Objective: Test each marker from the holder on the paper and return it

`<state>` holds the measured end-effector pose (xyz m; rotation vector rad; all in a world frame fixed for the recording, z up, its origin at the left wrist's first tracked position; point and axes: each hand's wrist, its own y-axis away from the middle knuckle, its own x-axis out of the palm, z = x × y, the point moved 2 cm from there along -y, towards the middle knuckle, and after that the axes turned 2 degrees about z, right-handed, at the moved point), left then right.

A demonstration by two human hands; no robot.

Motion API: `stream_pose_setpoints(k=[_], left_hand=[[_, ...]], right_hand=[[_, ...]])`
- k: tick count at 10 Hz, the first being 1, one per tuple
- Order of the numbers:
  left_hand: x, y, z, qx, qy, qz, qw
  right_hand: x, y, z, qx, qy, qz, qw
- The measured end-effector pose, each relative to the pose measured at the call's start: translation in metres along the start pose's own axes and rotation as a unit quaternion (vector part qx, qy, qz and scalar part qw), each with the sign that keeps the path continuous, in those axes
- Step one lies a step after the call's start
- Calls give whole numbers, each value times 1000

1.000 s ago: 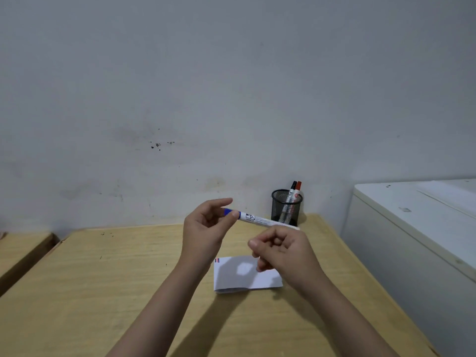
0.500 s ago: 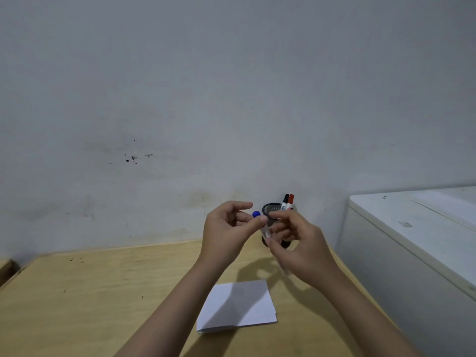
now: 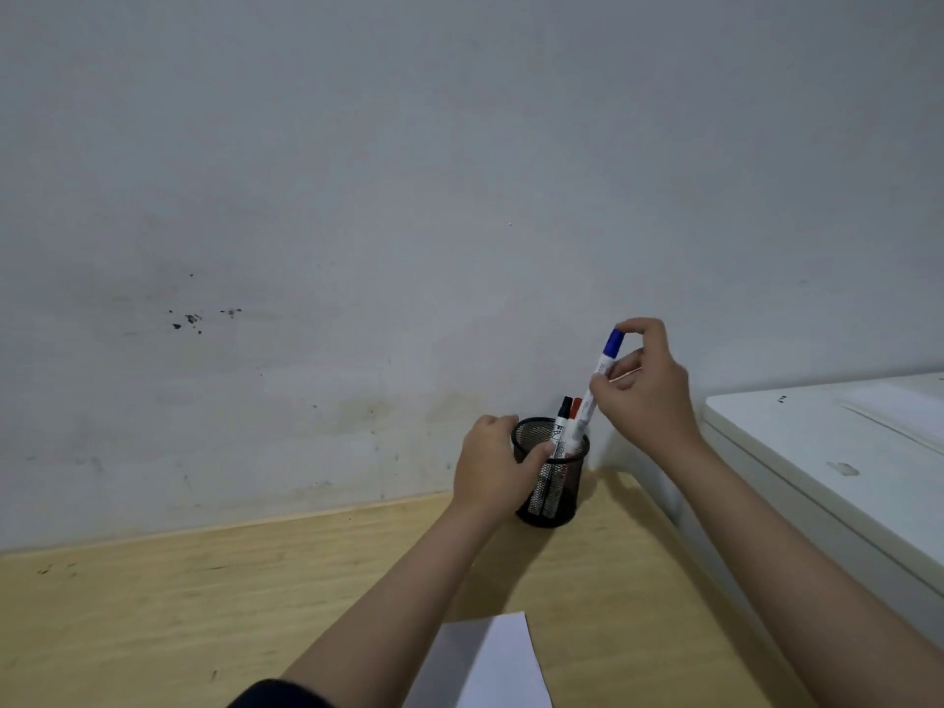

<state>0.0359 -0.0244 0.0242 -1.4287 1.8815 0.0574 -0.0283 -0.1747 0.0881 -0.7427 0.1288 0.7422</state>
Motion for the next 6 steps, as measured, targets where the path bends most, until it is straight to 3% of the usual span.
stream_pose_setpoints(k=[1, 3, 5, 6], left_hand=[[8, -2, 3, 3, -1, -9, 1000], [10, -1, 7, -10, 30, -23, 999], [9, 2, 6, 1, 30, -18, 999], [7, 11, 1, 4, 33, -23, 999]], right_hand=[[16, 0, -14, 19, 71, 66, 995], [34, 8, -40, 85, 104, 151, 979], [36, 10, -44, 90, 107, 133, 981], [26, 15, -37, 84, 81, 79, 990]])
